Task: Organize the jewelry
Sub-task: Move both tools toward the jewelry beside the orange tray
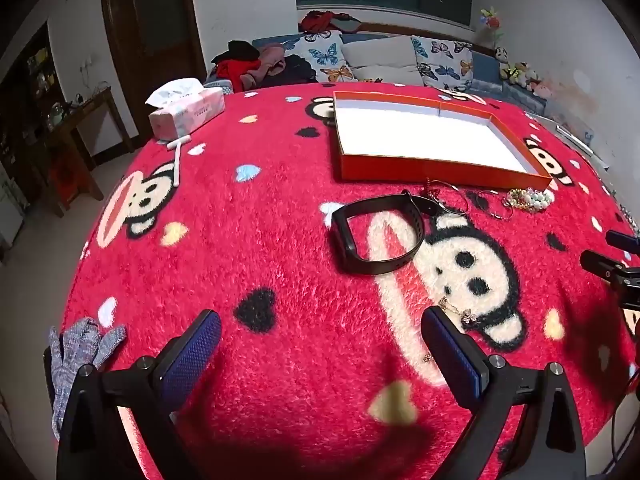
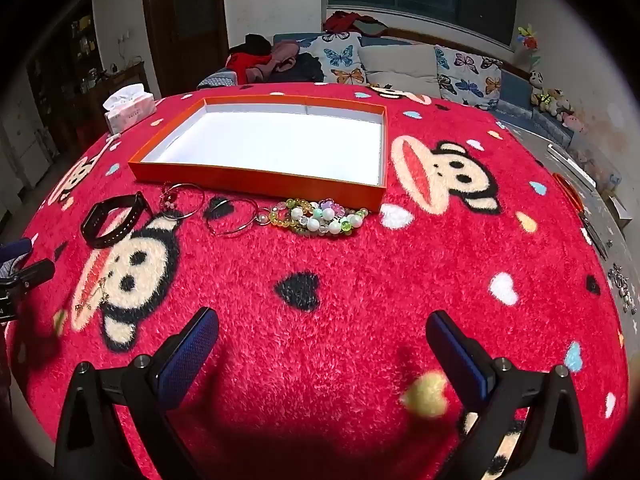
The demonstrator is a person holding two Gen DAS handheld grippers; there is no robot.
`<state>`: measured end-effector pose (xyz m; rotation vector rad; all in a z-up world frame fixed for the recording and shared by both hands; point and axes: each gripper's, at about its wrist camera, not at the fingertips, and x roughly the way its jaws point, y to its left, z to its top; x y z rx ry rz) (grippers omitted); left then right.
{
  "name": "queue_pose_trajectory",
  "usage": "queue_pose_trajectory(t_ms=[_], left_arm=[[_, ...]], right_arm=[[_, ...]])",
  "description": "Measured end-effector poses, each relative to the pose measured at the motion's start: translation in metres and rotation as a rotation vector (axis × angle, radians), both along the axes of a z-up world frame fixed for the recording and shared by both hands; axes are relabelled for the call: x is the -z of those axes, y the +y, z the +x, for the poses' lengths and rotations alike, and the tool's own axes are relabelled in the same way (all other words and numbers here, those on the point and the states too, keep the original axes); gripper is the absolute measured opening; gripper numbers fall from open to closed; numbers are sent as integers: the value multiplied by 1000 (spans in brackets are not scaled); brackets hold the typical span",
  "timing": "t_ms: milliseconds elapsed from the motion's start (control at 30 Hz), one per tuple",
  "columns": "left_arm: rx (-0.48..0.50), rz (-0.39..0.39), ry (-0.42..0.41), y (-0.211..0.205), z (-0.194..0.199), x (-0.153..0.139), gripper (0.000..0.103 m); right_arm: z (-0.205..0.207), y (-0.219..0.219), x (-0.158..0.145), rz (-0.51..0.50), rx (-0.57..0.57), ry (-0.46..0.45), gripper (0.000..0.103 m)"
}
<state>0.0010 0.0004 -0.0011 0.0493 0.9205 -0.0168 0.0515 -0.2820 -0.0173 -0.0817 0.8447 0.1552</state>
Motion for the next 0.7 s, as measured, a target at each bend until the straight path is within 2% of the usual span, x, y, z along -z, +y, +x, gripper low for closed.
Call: queue_pose_trajectory(t_ms=[167,267,500,700], left_arm=[[2,0,18,3,5,3,103],[31,21,-2,-5,3,-1,103],[33,-1,-18,-2,1,-5,103],[12,-17,9,7,7,-1,103]], right_arm=[[-1,0,-1,-6,2,-9,103],[0,0,-1,-5,0,-2,103],[0,0,-1,-3,0,-2,103],[-1,3,-4,-3,-8,-4,103]])
